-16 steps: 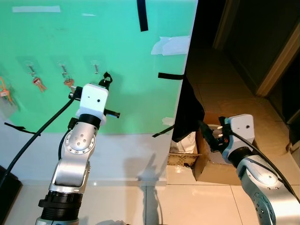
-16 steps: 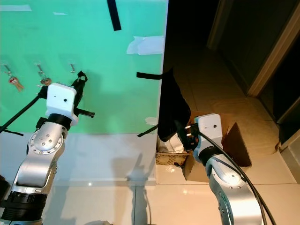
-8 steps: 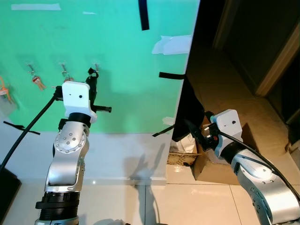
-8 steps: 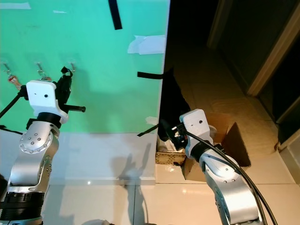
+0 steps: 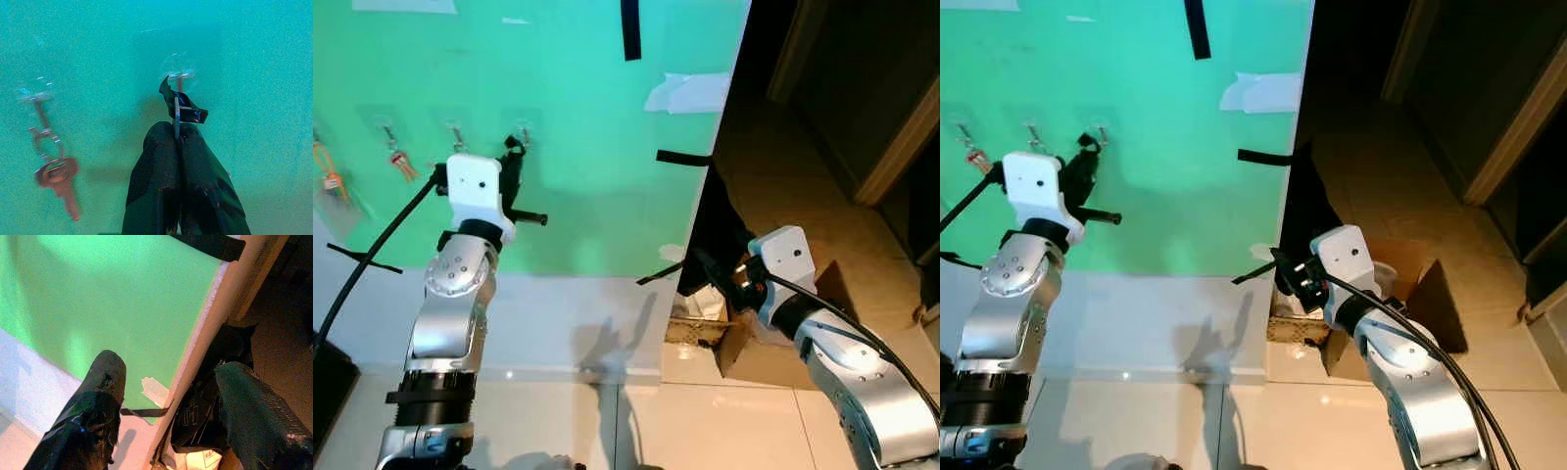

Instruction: Hang keys on a hook

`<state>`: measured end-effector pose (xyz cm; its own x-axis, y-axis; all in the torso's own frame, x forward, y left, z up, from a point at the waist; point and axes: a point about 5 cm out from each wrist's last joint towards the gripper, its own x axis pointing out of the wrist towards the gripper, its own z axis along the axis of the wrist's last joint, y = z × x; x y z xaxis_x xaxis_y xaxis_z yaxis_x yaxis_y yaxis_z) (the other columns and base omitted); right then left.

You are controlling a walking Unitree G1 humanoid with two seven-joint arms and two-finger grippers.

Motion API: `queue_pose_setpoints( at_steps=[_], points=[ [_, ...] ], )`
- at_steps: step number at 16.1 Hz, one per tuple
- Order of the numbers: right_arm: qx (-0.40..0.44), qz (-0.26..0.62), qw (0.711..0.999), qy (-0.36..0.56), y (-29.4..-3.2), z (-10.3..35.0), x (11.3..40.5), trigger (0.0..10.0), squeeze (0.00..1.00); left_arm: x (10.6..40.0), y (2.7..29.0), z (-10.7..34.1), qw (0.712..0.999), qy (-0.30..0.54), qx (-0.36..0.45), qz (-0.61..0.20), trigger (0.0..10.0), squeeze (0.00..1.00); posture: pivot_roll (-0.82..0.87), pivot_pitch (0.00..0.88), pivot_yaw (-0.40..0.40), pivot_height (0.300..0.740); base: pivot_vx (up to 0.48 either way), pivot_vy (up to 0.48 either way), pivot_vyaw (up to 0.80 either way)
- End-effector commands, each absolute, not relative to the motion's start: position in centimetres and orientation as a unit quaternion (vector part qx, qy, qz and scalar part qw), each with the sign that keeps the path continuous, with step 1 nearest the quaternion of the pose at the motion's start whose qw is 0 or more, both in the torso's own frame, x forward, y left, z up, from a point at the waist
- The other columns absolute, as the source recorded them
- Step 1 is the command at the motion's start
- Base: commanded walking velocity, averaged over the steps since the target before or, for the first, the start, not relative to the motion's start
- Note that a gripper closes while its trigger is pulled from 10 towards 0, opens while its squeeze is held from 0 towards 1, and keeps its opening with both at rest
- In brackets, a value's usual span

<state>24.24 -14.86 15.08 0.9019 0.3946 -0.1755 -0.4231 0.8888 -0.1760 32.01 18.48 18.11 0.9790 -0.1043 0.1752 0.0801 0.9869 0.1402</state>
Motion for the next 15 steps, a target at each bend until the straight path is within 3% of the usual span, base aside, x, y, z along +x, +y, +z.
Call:
queue_pose_setpoints(
  at_steps=[1, 3, 8, 15],
  points=[
    [-0.114, 0.215, 0.968, 0.059, -14.8, 15.4, 24.2, 10.0, 0.0, 32.5, 18.2, 18.5, 0.991, -0.097, 0.071, -0.064, 10.0, 0.0, -0.1, 0.0, 0.007, 0.74, 0.0, 0.0, 0.0],
    [-0.114, 0.216, 0.968, 0.06, -14.8, 15.4, 24.1, 10.0, 0.0, 32.6, 17.7, 18.4, 0.989, -0.097, 0.067, -0.083, 10.0, 0.0, -0.11, 0.0, 0.01, 0.74, 0.0, 0.0, 0.0],
    [-0.116, 0.225, 0.966, 0.06, -14.6, 15.3, 23.8, 10.0, 0.0, 33.0, 18.9, 18.0, 0.992, -0.09, 0.079, -0.03, 10.0, 0.0, -0.11, 0.0, 0.011, 0.74, 0.0, 0.0, 0.0],
    [-0.119, 0.234, 0.963, 0.062, -14.5, 15.3, 23.9, 10.0, 0.0, 32.9, 19.1, 17.6, 0.994, -0.083, 0.07, -0.022, 10.0, 0.0, -0.1, 0.0, -0.001, 0.74, 0.0, 0.0, 0.0]
  ],
)
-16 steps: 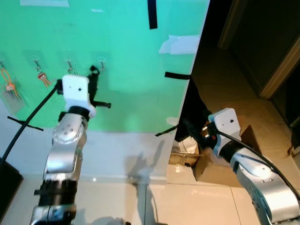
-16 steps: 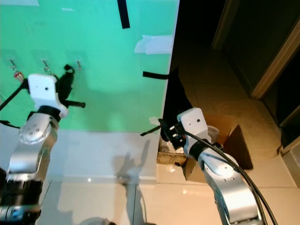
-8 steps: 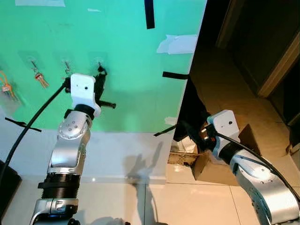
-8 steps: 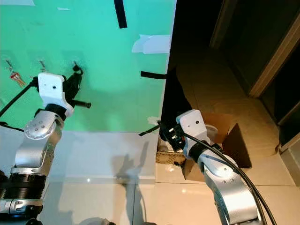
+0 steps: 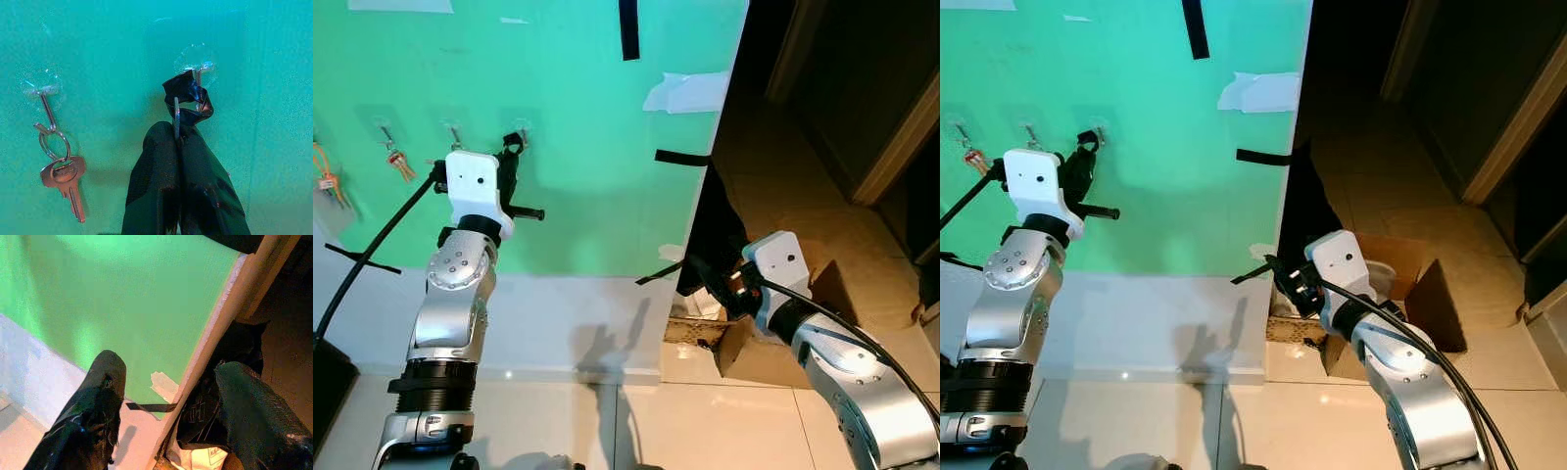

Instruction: Hang keys on a hook

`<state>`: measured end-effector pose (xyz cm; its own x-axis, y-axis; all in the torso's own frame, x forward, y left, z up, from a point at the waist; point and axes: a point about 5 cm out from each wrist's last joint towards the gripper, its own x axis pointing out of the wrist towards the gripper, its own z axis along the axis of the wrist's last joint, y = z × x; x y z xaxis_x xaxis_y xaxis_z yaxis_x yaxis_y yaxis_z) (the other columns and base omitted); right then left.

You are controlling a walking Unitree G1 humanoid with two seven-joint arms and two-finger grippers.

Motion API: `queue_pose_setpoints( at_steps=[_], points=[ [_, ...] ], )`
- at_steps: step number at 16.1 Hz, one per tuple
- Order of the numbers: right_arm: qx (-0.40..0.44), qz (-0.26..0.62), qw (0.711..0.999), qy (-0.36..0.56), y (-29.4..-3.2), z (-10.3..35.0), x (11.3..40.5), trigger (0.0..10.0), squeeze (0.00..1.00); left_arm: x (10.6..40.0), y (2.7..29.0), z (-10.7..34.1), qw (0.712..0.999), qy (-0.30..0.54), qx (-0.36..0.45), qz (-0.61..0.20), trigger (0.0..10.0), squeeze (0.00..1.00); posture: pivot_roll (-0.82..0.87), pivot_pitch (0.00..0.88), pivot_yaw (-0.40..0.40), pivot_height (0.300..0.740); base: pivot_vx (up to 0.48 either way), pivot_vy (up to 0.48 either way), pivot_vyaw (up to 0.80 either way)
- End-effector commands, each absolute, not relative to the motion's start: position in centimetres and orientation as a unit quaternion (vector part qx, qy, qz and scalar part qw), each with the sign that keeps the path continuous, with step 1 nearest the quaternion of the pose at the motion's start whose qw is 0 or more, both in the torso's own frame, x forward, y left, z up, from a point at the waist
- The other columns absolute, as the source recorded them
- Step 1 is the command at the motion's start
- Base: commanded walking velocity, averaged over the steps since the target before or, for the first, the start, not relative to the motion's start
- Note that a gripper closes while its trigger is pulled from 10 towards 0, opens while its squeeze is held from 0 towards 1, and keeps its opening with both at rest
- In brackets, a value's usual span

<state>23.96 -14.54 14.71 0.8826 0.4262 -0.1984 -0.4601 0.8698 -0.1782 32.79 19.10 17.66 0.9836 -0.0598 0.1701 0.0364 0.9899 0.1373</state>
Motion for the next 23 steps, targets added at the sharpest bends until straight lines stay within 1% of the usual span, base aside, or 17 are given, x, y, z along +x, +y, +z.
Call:
queue_pose_setpoints(
  at_steps=[1, 7, 10, 13, 16, 18, 20, 23],
  points=[
    [-0.12, 0.235, 0.963, 0.063, -14.5, 15.2, 23.9, 10.0, 0.0, 32.9, 19.1, 17.5, 0.994, -0.079, 0.069, -0.021, 10.0, 0.0, -0.1, 0.0, -0.002, 0.74, 0.0, 0.0, 0.0],
    [-0.124, 0.241, 0.96, 0.065, -14.4, 15.2, 23.9, 10.0, 0.0, 33.1, 18.7, 16.2, 0.995, -0.036, 0.075, -0.046, 10.0, 0.0, -0.11, 0.0, -0.004, 0.74, 0.0, 0.0, 0.0],
    [-0.125, 0.243, 0.96, 0.064, -14.4, 15.3, 23.9, 10.0, 0.0, 33.2, 18.6, 16.2, 0.995, -0.034, 0.078, -0.046, 10.0, 0.0, -0.11, 0.0, -0.005, 0.74, 0.0, 0.0, 0.0],
    [-0.126, 0.243, 0.96, 0.064, -14.4, 15.3, 23.9, 10.0, 0.0, 33.1, 18.7, 16.6, 0.995, -0.056, 0.077, -0.042, 10.0, 0.0, -0.11, 0.0, -0.001, 0.74, 0.0, 0.0, 0.0],
    [-0.125, 0.244, 0.96, 0.063, -14.4, 15.3, 23.8, 10.0, 0.0, 32.0, 18.2, 17.9, 0.99, -0.122, 0.063, -0.043, 10.0, 0.0, -0.11, 0.0, -0.006, 0.74, 0.0, 0.0, 0.0],
    [-0.125, 0.246, 0.959, 0.063, -14.3, 15.3, 23.8, 10.0, 0.0, 31.6, 17.6, 18.4, 0.986, -0.143, 0.053, -0.06, 10.0, 0.0, -0.11, 0.0, -0.01, 0.74, 0.0, 0.0, 0.0],
    [-0.126, 0.25, 0.958, 0.062, -14.3, 15.4, 23.9, 10.0, 0.0, 31.6, 17.3, 18.7, 0.984, -0.152, 0.052, -0.071, 10.0, 0.0, -0.11, 0.0, -0.015, 0.74, 0.0, 0.0, 0.0],
    [-0.13, 0.252, 0.957, 0.06, -14.3, 15.5, 24.0, 10.0, 0.0, 32.1, 17.5, 19.0, 0.983, -0.158, 0.057, -0.07, 10.0, 0.0, -0.11, 0.0, -0.016, 0.74, 0.0, 0.0, 0.0]
  ],
)
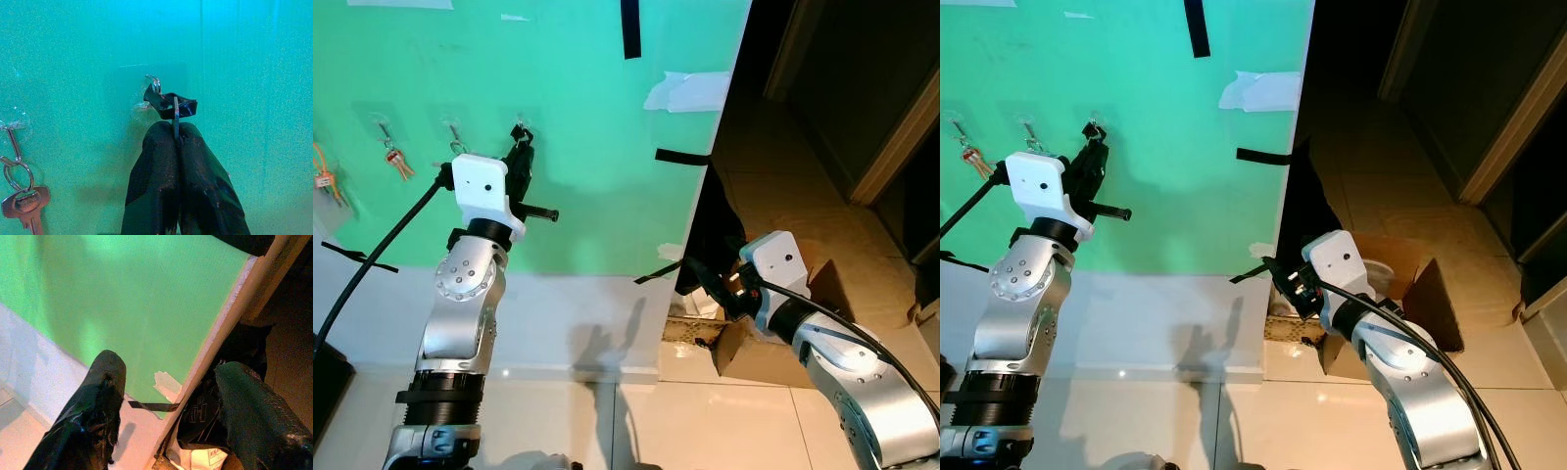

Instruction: Hang keys on a hook

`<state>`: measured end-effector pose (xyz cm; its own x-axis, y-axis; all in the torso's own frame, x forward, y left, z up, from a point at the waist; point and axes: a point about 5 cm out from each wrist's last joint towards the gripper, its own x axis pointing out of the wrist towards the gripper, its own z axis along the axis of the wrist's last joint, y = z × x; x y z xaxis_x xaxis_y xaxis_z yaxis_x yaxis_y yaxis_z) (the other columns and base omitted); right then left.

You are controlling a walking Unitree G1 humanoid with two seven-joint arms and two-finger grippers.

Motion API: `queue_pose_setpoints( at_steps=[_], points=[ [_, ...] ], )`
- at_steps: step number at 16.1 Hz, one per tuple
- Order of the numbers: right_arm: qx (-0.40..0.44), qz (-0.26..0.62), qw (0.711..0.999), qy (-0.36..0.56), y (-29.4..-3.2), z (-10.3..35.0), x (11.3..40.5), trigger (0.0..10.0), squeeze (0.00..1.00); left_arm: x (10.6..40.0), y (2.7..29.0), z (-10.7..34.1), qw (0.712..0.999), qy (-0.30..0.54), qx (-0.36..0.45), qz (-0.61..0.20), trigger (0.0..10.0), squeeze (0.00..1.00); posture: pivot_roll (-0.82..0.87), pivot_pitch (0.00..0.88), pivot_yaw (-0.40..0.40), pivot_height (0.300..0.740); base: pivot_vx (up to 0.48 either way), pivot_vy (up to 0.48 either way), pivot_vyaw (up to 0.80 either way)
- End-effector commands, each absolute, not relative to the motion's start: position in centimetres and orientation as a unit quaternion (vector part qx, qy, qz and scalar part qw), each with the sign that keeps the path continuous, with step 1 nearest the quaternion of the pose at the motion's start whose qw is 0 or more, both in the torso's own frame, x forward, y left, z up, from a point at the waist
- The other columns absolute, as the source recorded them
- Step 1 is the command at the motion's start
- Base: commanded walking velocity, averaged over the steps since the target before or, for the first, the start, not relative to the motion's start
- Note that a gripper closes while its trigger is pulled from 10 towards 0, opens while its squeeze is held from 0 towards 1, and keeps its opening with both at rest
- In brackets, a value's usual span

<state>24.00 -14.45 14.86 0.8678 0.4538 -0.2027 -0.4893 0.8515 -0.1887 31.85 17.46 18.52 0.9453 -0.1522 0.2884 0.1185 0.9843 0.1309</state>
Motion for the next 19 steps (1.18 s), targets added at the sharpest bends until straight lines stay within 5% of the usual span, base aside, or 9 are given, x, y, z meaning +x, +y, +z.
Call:
queue_pose_setpoints(
  at_steps=[1, 11, 19],
  points=[
    [-0.131, 0.252, 0.957, 0.06, -14.3, 15.5, 24.0, 10.0, 0.0, 32.3, 17.6, 19.1, 0.983, -0.159, 0.058, -0.069, 10.0, 0.0, -0.11, 0.0, -0.015, 0.74, 0.0, 0.0, 0.0],
    [-0.133, 0.258, 0.955, 0.066, -14.2, 15.2, 23.8, 10.0, 0.0, 31.3, 19.0, 15.6, 0.994, -0.066, 0.082, -0.025, 10.0, 0.0, -0.1, 0.0, -0.016, 0.74, 0.0, 0.0, 0.0],
    [-0.137, 0.259, 0.954, 0.064, -14.1, 15.1, 23.8, 10.0, 0.0, 31.2, 16.9, 17.6, 0.986, -0.128, 0.048, -0.091, 10.0, 0.0, -0.11, 0.0, -0.013, 0.74, 0.0, 0.0, 0.0]
  ],
)
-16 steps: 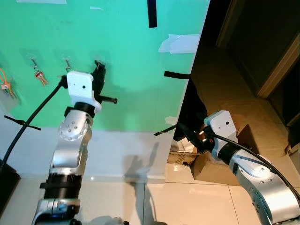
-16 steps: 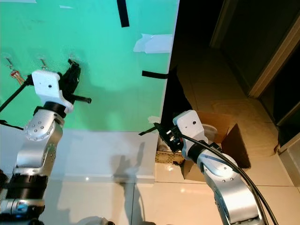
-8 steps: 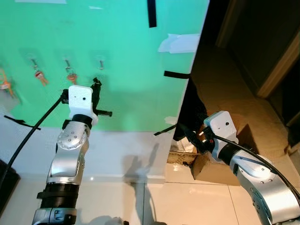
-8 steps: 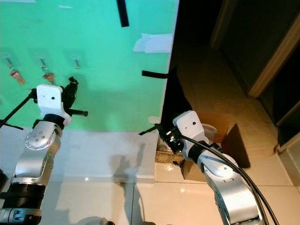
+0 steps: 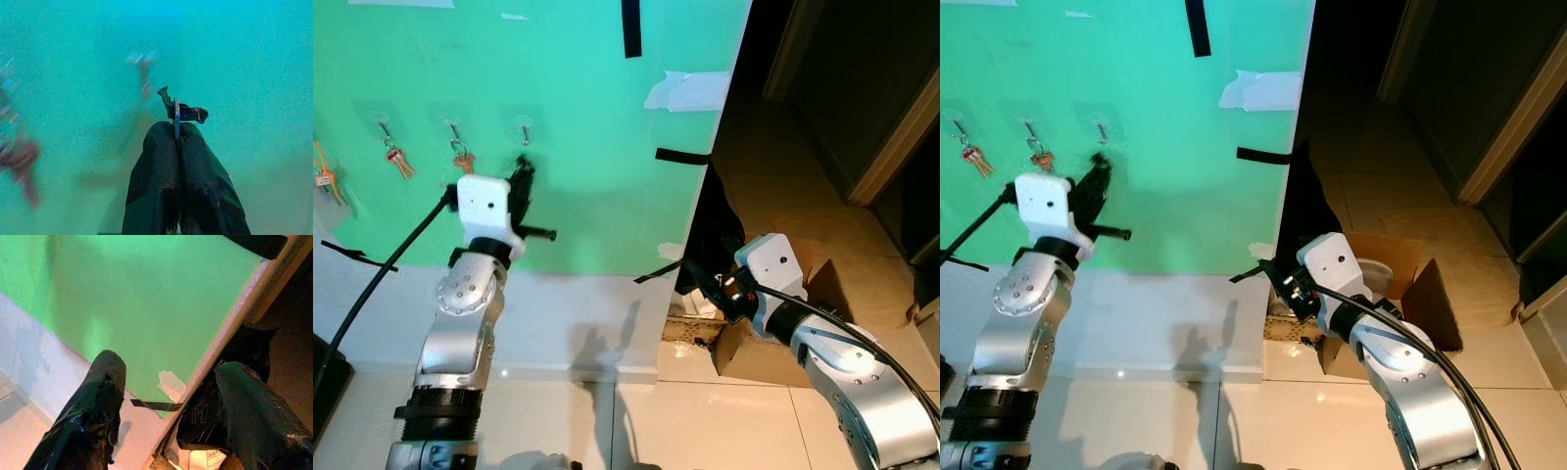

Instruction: Hang keys on a hook

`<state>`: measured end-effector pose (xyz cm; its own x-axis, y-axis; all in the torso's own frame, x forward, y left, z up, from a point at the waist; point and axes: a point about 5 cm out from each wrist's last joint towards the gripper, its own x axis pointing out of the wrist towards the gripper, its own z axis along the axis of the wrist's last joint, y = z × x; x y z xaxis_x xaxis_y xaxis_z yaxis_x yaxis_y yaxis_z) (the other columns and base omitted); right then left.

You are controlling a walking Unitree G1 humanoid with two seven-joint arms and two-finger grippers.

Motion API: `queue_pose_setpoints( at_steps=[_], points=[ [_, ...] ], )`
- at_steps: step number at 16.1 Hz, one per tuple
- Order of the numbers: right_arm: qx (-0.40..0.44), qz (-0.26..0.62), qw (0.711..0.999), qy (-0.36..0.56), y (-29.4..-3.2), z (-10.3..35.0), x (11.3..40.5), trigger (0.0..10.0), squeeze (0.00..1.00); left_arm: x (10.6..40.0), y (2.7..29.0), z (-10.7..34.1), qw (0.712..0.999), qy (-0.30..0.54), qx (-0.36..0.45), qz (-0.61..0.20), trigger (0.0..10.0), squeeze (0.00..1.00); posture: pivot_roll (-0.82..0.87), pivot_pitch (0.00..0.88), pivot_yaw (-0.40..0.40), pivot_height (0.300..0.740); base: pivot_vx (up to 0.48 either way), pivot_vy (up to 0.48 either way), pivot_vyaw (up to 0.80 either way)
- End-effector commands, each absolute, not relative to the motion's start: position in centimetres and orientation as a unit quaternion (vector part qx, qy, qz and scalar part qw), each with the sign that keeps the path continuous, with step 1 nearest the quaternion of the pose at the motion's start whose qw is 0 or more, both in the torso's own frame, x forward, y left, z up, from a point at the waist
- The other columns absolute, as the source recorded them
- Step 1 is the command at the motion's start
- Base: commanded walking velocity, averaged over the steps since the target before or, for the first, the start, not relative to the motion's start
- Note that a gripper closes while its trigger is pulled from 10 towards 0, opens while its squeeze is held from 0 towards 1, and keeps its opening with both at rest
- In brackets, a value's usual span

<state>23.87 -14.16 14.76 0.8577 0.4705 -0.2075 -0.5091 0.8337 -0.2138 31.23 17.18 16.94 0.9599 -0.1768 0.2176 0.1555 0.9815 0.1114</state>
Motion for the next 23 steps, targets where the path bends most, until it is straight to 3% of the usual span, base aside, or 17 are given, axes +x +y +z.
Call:
queue_pose_setpoints(
  at_steps=[1, 8, 14, 23],
  points=[
    [-0.137, 0.259, 0.954, 0.063, -14.1, 15.1, 23.8, 10.0, 0.0, 31.3, 16.5, 18.0, 0.984, -0.139, 0.045, -0.104, 10.0, 0.0, -0.11, 0.0, -0.013, 0.74, 0.0, 0.0, 0.0],
    [-0.141, 0.264, 0.952, 0.061, -14.0, 15.2, 23.8, 10.0, 0.0, 33.6, 17.2, 19.8, 0.981, -0.16, 0.063, -0.088, 10.0, 0.0, -0.11, 0.0, -0.014, 0.74, 0.0, 0.0, 0.0],
    [-0.14, 0.266, 0.952, 0.06, -14.1, 15.3, 23.9, 10.0, 0.0, 33.6, 19.1, 18.6, 0.987, -0.136, 0.081, -0.011, 10.0, 0.0, -0.11, 0.0, -0.016, 0.74, 0.0, 0.0, 0.0],
    [-0.143, 0.268, 0.951, 0.063, -14.2, 15.3, 23.8, 10.0, 0.0, 33.4, 19.0, 17.1, 0.991, -0.098, 0.091, -0.007, 10.0, 0.0, -0.12, 0.0, -0.019, 0.74, 0.0, 0.0, 0.0]
  ],
)
